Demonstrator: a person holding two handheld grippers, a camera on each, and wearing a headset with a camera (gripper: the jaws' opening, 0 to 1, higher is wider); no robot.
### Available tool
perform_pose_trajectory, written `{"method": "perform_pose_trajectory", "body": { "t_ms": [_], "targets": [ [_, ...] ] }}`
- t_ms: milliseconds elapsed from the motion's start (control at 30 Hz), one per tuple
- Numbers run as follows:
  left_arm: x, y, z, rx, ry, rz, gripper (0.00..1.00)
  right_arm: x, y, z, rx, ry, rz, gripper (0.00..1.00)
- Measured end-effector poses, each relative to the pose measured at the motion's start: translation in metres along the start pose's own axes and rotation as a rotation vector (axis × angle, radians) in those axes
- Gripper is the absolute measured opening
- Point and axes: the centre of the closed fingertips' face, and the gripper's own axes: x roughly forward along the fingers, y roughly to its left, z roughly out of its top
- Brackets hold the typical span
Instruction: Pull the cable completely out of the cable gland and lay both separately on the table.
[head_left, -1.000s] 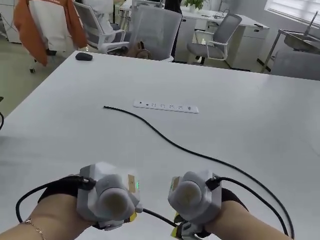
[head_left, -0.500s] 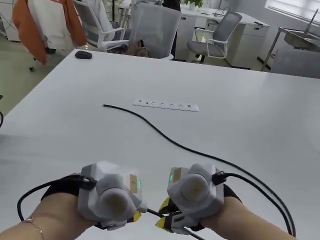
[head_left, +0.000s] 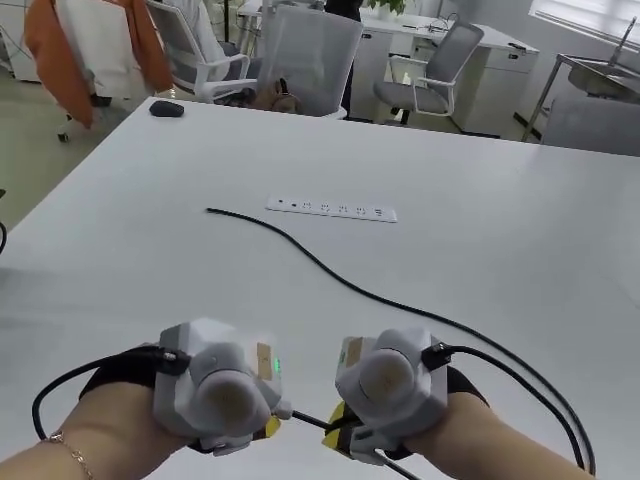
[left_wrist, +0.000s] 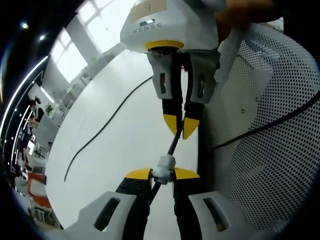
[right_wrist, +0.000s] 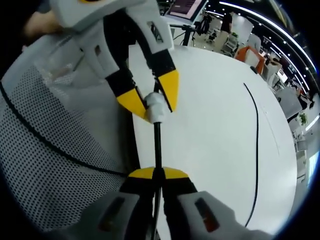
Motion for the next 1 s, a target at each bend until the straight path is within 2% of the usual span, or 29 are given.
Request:
{"method": "perform_pose_trajectory", "body": {
  "t_ms": [133, 433, 733, 833, 1000],
  "targets": [
    [-0.001, 0.001, -0.001, -0.001, 0.003, 0.004, 0.17, 0.001, -0.001, -0.005, 0.007, 0.026, -0.006, 0.02],
    [-0.001, 0.003, -0.002, -0.008, 0.008, 0.014, 0.17, 0.002, -0.008, -0.03, 0.035, 0.135, -0.032, 0.02],
    [-0.001, 0.003, -0.002, -0.009, 0.009, 0.015, 0.17, 0.002, -0.008, -0.033, 0.058, 0.145, -0.033, 0.02],
    [-0.001, 0.004, -0.003, -0.015, 0.009, 0.018, 0.17, 0.002, -0.01, -0.039, 0.064, 0.171, -0.04, 0.02],
    [-0.001, 0.005, -0.003, -0.014, 0.011, 0.022, 0.17, 0.001, -0.009, -0.04, 0.062, 0.177, -0.035, 0.02]
  ]
}}
